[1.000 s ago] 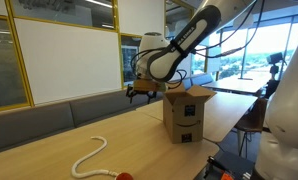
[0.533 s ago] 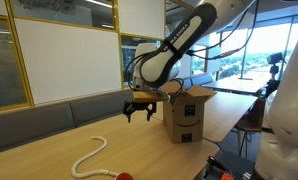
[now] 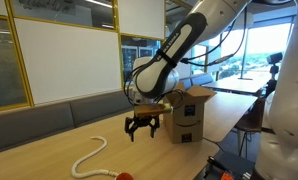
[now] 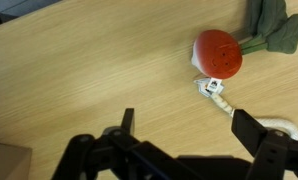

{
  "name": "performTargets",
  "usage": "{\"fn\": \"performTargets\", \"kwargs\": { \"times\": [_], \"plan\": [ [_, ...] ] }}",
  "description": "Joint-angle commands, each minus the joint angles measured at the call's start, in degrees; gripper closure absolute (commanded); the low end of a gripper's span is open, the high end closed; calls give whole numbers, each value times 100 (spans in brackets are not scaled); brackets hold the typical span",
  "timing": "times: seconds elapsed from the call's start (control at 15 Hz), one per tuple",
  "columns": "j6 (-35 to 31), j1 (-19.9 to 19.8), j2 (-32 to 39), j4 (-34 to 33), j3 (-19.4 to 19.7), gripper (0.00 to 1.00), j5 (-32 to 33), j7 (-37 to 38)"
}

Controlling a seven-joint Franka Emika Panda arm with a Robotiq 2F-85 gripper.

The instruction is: Move the box to the right, place the objects on the table inside the box

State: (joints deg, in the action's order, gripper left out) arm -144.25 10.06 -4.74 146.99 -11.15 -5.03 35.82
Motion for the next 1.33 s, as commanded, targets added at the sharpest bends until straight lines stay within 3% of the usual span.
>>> {"fn": "performTargets", "kwargs": {
  "times": [0.0, 0.67, 1.27],
  "plan": [
    [-147, 109, 418, -79, -133, 0, -298, 38],
    [-1253, 617, 1830, -536, -290, 0, -786, 768],
    [-1960, 798, 2634, -795, -294, 0, -1194, 693]
  ]
}}
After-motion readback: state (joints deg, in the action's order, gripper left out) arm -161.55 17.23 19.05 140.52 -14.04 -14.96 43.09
